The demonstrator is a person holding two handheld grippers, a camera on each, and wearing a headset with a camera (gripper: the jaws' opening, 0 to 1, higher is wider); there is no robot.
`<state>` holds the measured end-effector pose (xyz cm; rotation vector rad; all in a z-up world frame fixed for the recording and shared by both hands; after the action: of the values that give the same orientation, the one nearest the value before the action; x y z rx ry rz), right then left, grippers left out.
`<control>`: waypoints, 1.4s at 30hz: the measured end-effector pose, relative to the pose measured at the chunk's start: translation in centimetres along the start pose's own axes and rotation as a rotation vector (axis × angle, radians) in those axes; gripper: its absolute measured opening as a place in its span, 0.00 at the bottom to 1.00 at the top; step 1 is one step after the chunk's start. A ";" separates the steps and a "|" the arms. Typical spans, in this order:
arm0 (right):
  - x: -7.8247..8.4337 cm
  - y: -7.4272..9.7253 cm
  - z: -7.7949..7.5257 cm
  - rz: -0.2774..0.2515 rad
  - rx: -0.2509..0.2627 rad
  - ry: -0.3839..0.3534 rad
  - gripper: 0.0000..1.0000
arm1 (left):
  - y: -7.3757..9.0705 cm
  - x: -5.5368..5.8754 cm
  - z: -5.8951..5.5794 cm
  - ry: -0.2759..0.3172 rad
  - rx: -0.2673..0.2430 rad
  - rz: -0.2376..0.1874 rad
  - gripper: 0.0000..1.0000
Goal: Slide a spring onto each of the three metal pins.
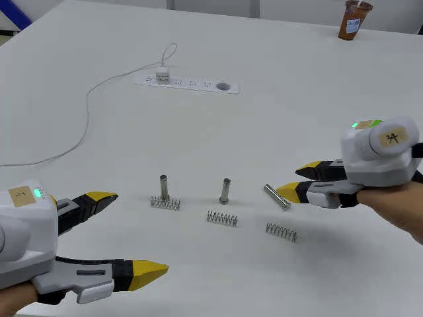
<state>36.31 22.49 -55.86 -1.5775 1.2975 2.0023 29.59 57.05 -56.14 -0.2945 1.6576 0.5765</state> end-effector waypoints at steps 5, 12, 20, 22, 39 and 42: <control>0.0 -1.5 0.0 0.048 0.010 0.017 0.30 | 0.0 0.0 0.0 0.000 0.002 0.001 0.89; 0.2 -2.9 -0.1 0.109 0.021 0.011 0.25 | 0.1 0.1 0.0 0.003 0.001 0.004 0.88; 0.6 -4.0 -0.1 0.162 0.041 0.006 0.18 | 0.1 0.4 -0.1 0.011 0.003 0.009 0.88; 0.6 -4.2 0.0 0.174 0.041 0.009 0.18 | 0.0 0.5 -0.1 0.013 0.004 0.009 0.88; 1.2 -5.3 -0.1 0.267 0.058 0.001 0.11 | -0.1 0.6 0.3 0.022 0.000 0.012 0.87; 1.3 -5.4 -0.1 0.278 0.059 -0.013 0.10 | -0.2 0.6 0.3 0.021 0.000 0.011 0.87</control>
<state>39.61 25.00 -59.54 -1.4208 1.6323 2.1047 29.81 57.14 -56.75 -0.2924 1.6808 0.5835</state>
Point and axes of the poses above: the centre of the closed fingertips' face, and the gripper's own axes: y roughly backward along the fingers, z roughly to its left, x roughly out of its underside, the point moved 10 cm from there along y, roughly backward along the fingers, and after that the axes turned 13 degrees about -z, right-handed, at the moved point
